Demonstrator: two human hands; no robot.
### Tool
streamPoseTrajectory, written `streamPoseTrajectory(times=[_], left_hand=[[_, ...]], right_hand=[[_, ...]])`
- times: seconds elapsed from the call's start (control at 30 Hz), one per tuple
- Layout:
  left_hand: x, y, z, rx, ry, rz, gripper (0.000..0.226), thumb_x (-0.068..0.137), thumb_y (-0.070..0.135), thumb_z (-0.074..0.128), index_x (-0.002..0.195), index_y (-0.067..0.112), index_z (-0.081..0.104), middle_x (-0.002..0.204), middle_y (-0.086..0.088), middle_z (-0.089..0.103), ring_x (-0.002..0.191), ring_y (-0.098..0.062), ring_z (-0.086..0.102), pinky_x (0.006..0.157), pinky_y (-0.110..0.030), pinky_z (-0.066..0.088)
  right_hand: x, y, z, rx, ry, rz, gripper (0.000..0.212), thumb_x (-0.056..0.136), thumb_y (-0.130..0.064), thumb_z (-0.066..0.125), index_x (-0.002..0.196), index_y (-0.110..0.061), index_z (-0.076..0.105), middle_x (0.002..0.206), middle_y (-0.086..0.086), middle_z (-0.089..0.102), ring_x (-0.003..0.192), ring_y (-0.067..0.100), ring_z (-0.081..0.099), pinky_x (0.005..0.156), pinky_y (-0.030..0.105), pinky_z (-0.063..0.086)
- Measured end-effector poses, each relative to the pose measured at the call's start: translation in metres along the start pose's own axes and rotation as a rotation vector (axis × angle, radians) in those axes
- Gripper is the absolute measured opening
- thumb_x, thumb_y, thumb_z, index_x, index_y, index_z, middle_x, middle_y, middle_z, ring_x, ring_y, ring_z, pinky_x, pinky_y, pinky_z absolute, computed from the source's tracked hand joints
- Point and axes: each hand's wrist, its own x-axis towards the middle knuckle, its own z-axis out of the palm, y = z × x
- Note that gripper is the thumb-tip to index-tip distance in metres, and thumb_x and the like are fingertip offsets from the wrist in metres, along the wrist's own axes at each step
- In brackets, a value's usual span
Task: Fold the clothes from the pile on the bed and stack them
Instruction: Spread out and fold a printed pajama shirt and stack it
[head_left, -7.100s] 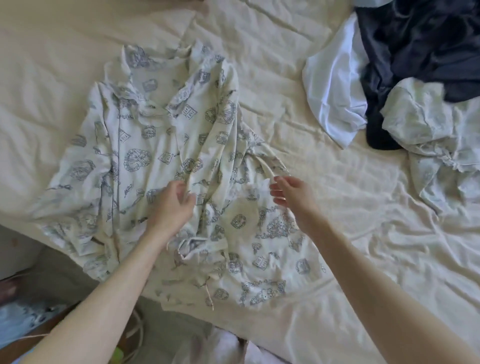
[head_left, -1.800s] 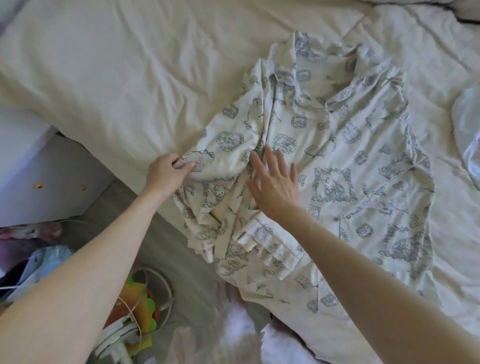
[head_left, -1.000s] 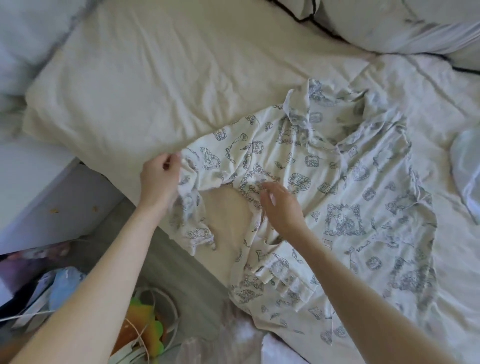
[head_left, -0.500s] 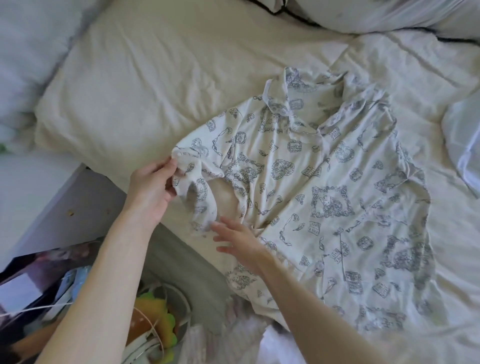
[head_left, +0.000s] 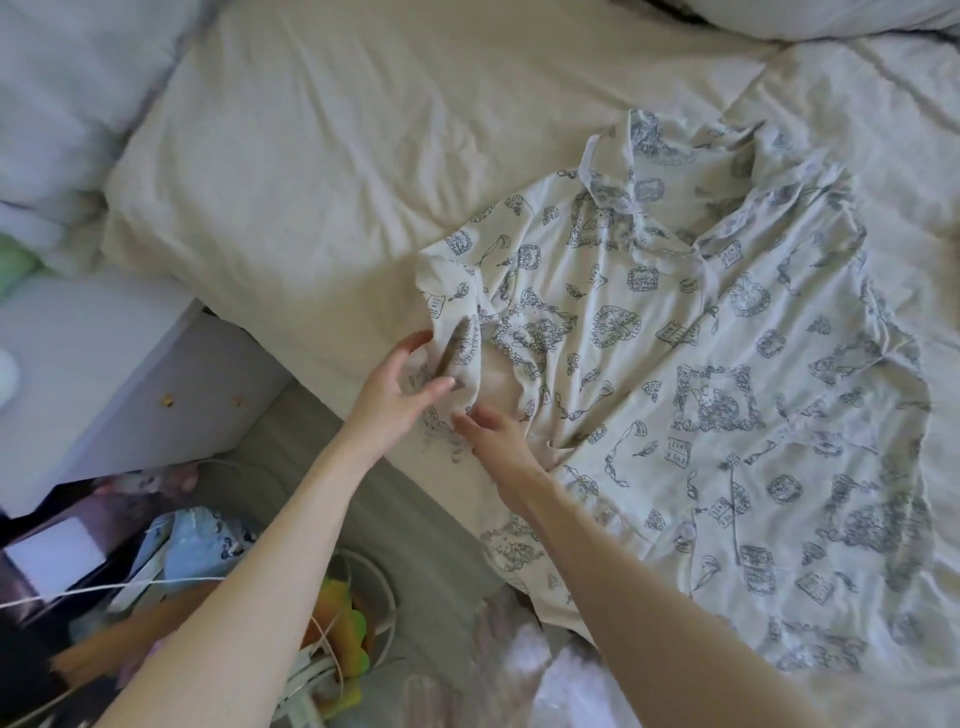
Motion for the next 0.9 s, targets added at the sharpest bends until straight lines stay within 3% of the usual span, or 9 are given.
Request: streamPoseTrajectory(times=[0.1, 0.17, 0.33, 0.43, 0.53, 0.6, 0.7, 0.8, 0.9], left_hand=[[0.011, 0.013, -0.003, 0.053, 0.142, 0.077, 0.021, 0.088, 0.016, 0.063, 0.109, 0.019, 0.064, 0.110, 0.006, 0.065, 0.103, -0.007, 0.057, 0.086, -0.016, 0.039], [0.010, 0.022, -0.011, -0.059, 0.206, 0.071, 0.009, 0.090, 0.015, 0.060, 0.086, 0.023, 0.063, 0.087, 0.003, 0.068, 0.080, -0.009, 0.061, 0.075, -0.021, 0.045], [-0.029, 0.016, -0.011, -0.384, 0.258, -0.097, 0.013, 0.094, 0.017, 0.056, 0.081, 0.019, 0.059, 0.068, 0.008, 0.063, 0.059, -0.002, 0.059, 0.057, -0.020, 0.052], [-0.056, 0.014, 0.017, -0.491, 0.250, -0.240, 0.016, 0.097, 0.015, 0.049, 0.082, 0.015, 0.053, 0.069, -0.001, 0.056, 0.051, -0.004, 0.057, 0.050, -0.022, 0.052], [-0.076, 0.019, 0.051, -0.563, 0.272, -0.358, 0.016, 0.099, 0.019, 0.045, 0.083, 0.015, 0.047, 0.074, -0.003, 0.055, 0.053, -0.009, 0.054, 0.050, -0.027, 0.047], [-0.087, 0.024, 0.072, -0.600, 0.294, -0.394, 0.014, 0.099, 0.020, 0.044, 0.086, 0.017, 0.047, 0.081, -0.002, 0.057, 0.056, -0.009, 0.055, 0.054, -0.028, 0.045], [-0.102, 0.034, 0.098, -0.686, 0.280, -0.453, 0.009, 0.098, 0.016, 0.045, 0.096, 0.016, 0.053, 0.083, -0.003, 0.059, 0.061, -0.012, 0.058, 0.055, -0.030, 0.046], [-0.120, 0.050, 0.132, -0.762, 0.195, -0.494, 0.015, 0.099, 0.014, 0.044, 0.094, 0.014, 0.059, 0.078, -0.004, 0.062, 0.062, -0.016, 0.058, 0.055, -0.030, 0.045], [-0.138, 0.067, 0.165, -0.857, 0.185, -0.430, 0.023, 0.099, 0.012, 0.043, 0.088, 0.015, 0.063, 0.076, -0.004, 0.063, 0.065, -0.017, 0.058, 0.058, -0.029, 0.048]], right_hand=[[-0.003, -0.006, 0.000, 0.092, -0.058, 0.064, 0.013, 0.096, -0.024, 0.053, 0.084, -0.022, 0.057, 0.086, -0.011, 0.060, 0.081, 0.001, 0.053, 0.081, 0.020, 0.040], [-0.010, -0.011, -0.006, 0.089, -0.050, 0.071, 0.015, 0.096, -0.027, 0.054, 0.093, -0.012, 0.056, 0.088, 0.000, 0.057, 0.087, 0.012, 0.051, 0.088, 0.030, 0.039], [-0.042, -0.021, -0.053, -0.075, 0.034, -0.076, 0.027, 0.088, -0.027, 0.064, 0.077, -0.014, 0.044, 0.070, -0.001, 0.042, 0.066, 0.015, 0.042, 0.062, 0.024, 0.035], [-0.061, -0.027, -0.085, 0.154, 0.088, -0.037, 0.016, 0.085, -0.009, 0.066, 0.082, -0.011, 0.050, 0.082, 0.007, 0.052, 0.063, 0.016, 0.054, 0.058, 0.026, 0.046], [-0.077, -0.031, -0.108, 0.278, -0.001, 0.137, 0.025, 0.092, -0.017, 0.058, 0.110, 0.000, 0.056, 0.101, 0.017, 0.064, 0.079, 0.024, 0.068, 0.069, 0.033, 0.058], [-0.088, -0.028, -0.123, 0.139, -0.067, 0.269, 0.048, 0.094, -0.039, 0.049, 0.122, -0.002, 0.054, 0.114, 0.019, 0.065, 0.103, 0.033, 0.064, 0.093, 0.044, 0.050], [-0.106, -0.024, -0.150, -0.133, -0.065, 0.366, 0.063, 0.090, -0.054, 0.049, 0.125, -0.002, 0.056, 0.114, 0.019, 0.065, 0.108, 0.038, 0.059, 0.097, 0.043, 0.046], [-0.129, -0.023, -0.181, -0.198, 0.040, 0.351, 0.047, 0.088, -0.036, 0.063, 0.114, 0.004, 0.062, 0.109, 0.023, 0.067, 0.108, 0.041, 0.061, 0.096, 0.053, 0.047], [-0.150, -0.022, -0.211, -0.145, 0.115, 0.137, 0.031, 0.087, -0.019, 0.065, 0.110, 0.002, 0.062, 0.101, 0.021, 0.069, 0.097, 0.039, 0.066, 0.090, 0.053, 0.051]])
